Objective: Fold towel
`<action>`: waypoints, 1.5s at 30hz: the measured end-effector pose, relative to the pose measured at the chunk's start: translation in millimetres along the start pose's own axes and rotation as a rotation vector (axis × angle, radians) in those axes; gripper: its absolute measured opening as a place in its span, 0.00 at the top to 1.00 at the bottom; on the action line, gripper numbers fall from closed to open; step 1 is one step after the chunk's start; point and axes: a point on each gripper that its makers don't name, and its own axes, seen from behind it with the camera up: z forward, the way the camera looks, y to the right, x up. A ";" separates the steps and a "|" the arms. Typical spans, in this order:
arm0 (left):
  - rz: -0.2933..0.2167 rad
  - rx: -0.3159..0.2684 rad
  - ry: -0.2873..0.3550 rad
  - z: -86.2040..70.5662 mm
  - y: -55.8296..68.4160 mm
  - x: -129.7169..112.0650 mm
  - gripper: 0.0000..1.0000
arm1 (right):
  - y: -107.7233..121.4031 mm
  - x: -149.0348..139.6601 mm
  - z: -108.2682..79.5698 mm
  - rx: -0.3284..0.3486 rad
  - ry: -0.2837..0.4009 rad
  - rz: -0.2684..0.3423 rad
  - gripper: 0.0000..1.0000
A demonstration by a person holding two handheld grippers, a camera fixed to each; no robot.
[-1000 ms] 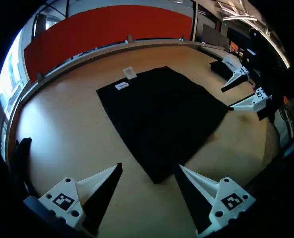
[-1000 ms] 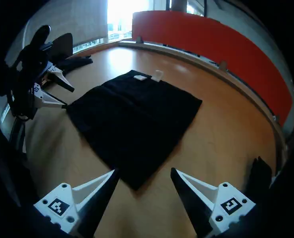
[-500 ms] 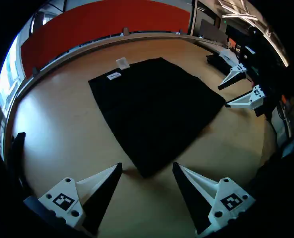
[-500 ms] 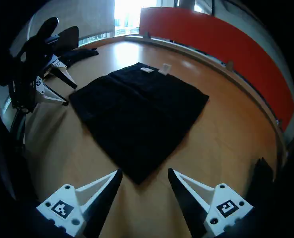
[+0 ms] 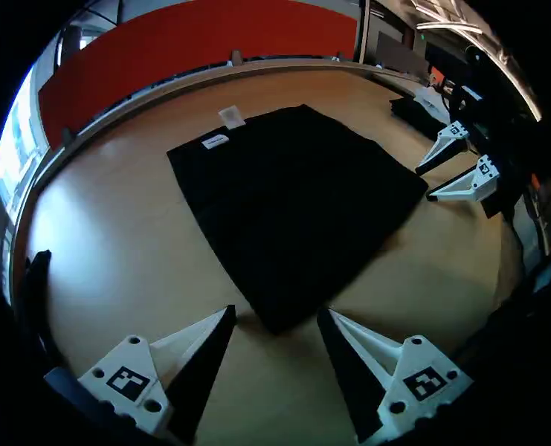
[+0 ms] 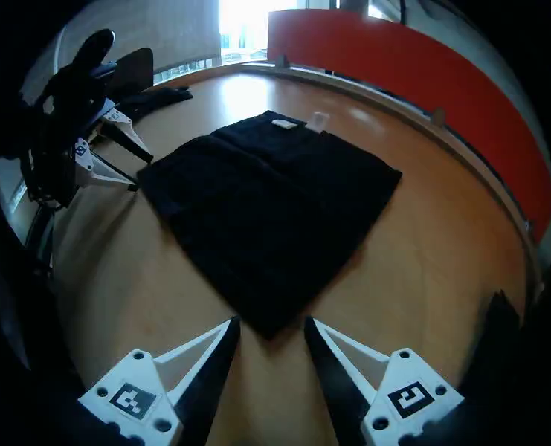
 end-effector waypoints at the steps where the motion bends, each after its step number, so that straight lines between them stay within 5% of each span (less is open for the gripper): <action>1: 0.001 0.005 0.001 0.1 -0.5 0.0 0.22 | -0.2 0.1 0.0 0.002 0.001 0.002 0.38; 12: 0.006 0.016 0.000 0.2 -0.3 -0.7 0.27 | -1.6 0.5 -0.7 0.008 0.006 0.003 0.55; 23: 0.008 0.017 -0.008 0.9 3.7 0.1 0.59 | -1.8 0.9 -0.7 0.002 0.008 0.012 0.76; 30: -0.019 0.038 -0.013 0.8 0.8 0.4 0.85 | -4.4 3.1 -2.2 0.000 0.013 0.022 0.81; 45: -0.053 0.027 -0.012 -5.5 5.6 5.4 0.87 | -3.9 15.8 -13.3 0.000 0.049 0.050 0.83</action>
